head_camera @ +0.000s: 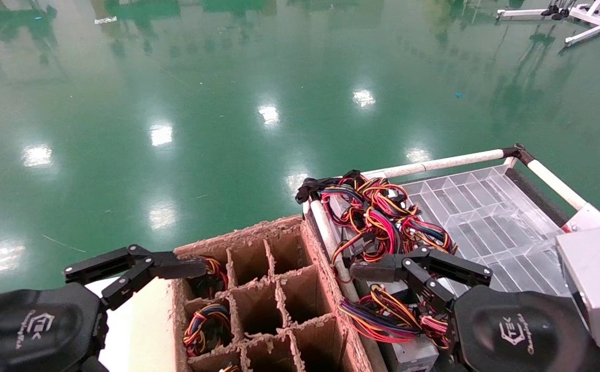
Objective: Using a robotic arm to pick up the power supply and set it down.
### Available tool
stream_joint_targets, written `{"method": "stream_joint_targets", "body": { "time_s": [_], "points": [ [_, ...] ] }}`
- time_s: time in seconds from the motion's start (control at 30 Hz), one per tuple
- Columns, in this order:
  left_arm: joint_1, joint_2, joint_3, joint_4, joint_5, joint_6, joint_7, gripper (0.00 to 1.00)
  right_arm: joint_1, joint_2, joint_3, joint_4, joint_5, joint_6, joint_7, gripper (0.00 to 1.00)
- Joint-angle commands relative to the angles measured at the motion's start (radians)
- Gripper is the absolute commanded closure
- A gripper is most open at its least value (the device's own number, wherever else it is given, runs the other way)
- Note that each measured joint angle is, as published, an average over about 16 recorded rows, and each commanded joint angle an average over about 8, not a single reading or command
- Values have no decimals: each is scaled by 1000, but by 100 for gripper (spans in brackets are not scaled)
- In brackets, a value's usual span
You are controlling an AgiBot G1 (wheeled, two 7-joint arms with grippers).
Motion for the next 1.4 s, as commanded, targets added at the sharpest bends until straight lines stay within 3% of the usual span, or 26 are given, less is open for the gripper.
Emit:
{"method": "stream_joint_targets", "body": {
  "time_s": [0.03, 0.07, 1.2, 1.4],
  "points": [
    [0, 0, 0, 0, 0, 0, 0, 95, 0, 0, 0, 0, 0, 0, 0, 0],
    [0, 0, 0, 0, 0, 0, 0, 100, 0, 0, 0, 0, 0, 0, 0, 0],
    [0, 0, 0, 0, 0, 0, 0, 100, -1, -1, 0, 0, 0, 0, 1, 0],
    [0, 0, 0, 0, 0, 0, 0, 100, 9, -19, -28, -3, -54, 11, -1, 0]
  ]
}}
